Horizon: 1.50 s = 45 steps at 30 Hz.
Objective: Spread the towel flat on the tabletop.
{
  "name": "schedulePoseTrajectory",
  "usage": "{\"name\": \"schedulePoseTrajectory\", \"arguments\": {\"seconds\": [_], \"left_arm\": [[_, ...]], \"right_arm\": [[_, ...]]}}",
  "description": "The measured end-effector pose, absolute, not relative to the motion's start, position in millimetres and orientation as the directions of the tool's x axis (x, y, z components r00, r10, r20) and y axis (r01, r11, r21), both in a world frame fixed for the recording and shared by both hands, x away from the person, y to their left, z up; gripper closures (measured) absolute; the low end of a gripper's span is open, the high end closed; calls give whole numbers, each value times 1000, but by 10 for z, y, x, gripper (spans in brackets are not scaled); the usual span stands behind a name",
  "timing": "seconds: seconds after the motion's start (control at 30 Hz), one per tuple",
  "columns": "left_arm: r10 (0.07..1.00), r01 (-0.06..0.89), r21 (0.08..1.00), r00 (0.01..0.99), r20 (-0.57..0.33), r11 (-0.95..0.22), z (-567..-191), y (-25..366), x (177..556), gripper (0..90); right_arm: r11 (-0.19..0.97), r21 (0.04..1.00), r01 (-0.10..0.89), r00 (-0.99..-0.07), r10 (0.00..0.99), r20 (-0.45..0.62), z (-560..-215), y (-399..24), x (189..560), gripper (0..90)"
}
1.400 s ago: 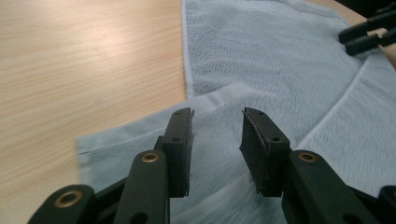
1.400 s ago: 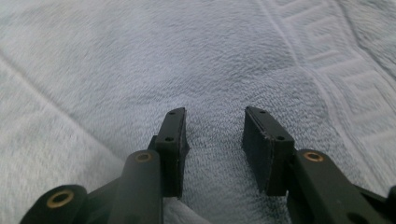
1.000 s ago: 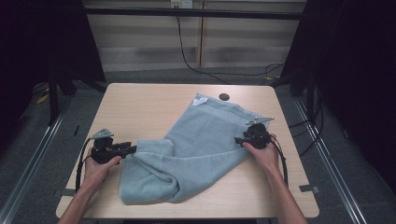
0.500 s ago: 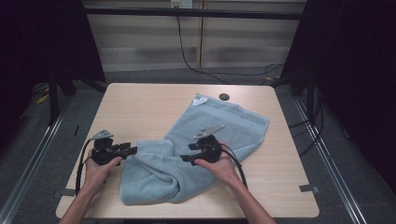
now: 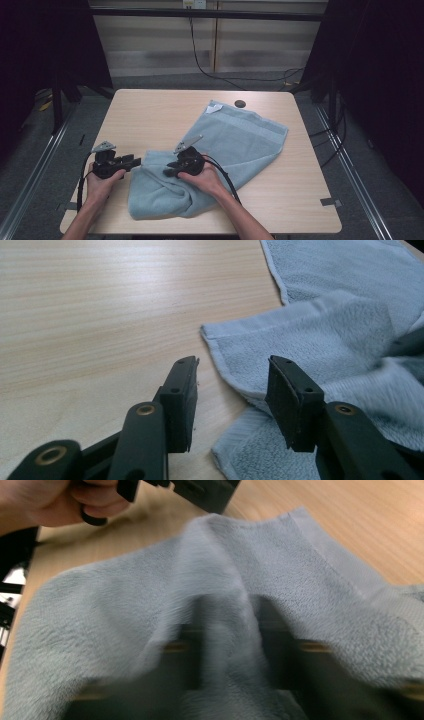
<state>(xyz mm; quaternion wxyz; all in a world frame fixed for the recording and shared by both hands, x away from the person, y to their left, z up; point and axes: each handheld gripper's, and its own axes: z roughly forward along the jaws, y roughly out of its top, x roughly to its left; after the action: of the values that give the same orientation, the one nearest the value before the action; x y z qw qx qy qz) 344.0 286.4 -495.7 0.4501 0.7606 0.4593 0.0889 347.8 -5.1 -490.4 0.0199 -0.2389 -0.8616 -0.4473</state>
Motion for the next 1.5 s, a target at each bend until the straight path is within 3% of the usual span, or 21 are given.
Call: {"name": "schedulePoseTrajectory", "arguments": {"seconds": [0.03, 0.13, 0.27, 0.4, 0.43, 0.6, 0.77, 0.83, 1.0, 1.03, 1.1, 1.13, 1.3, 1.47, 1.5], "left_arm": [[779, 619, 766, 562, -278, -173, -4957, 2864, 3440, 553], [763, 598, 782, 585, -277, -174, -4891, 2833, 3355, 553], [723, 587, 768, 644, -251, -256, -4908, 2721, 3247, 587], [716, 589, 734, 667, -206, -337, -4996, 2580, 3234, 594], [713, 555, 737, 686, -143, -386, -5034, 2510, 3224, 592], [728, 556, 744, 671, -139, -370, -5044, 2525, 3248, 613], [740, 562, 746, 658, -141, -357, -5046, 2557, 3258, 617], [747, 569, 743, 649, -142, -353, -5043, 2568, 3257, 617], [747, 570, 745, 648, -147, -347, -5033, 2574, 3251, 607], [744, 554, 751, 656, -128, -359, -5020, 2595, 3249, 540], [742, 558, 753, 655, -143, -348, -5014, 2623, 3259, 540], [747, 565, 760, 644, -164, -321, -4997, 2663, 3269, 540], [764, 576, 777, 612, -204, -253, -4924, 2839, 3283, 561], [755, 580, 765, 625, -197, -281, -4974, 2822, 3295, 570], [750, 578, 755, 637, -179, -310, -5005, 2787, 3303, 554]], "right_arm": [[477, 773, 419, -885, 406, 229, -4886, -84, 3460, 886], [468, 778, 419, -878, 428, 215, -4841, -186, 3451, 893], [407, 808, 427, -844, 500, 194, -4665, -640, 3387, 897], [359, 832, 423, -813, 556, 173, -4492, -1090, 3255, 897], [353, 835, 422, -803, 572, 164, -4443, -1201, 3206, 897], [313, 847, 431, -757, 635, 151, -4303, -1753, 2942, 898], [335, 820, 464, -722, 679, 131, -4343, -2110, 2645, 897], [331, 792, 513, -702, 693, 165, -4490, -2307, 2360, 898], [360, 740, 568, -698, 688, 200, -4732, -2388, 2099, 890], [368, 739, 565, -703, 684, 197, -4749, -2401, 2068, 784], [361, 743, 563, -699, 687, 196, -4727, -2403, 2080, 734], [315, 776, 547, -694, 689, 209, -4637, -2417, 2184, 646], [304, 798, 521, -692, 697, 186, -4529, -2300, 2616, 593], [299, 789, 537, -676, 712, 190, -4620, -2105, 3085, 530], [308, 774, 552, -655, 735, 174, -4699, -1997, 3280, 477]]}}
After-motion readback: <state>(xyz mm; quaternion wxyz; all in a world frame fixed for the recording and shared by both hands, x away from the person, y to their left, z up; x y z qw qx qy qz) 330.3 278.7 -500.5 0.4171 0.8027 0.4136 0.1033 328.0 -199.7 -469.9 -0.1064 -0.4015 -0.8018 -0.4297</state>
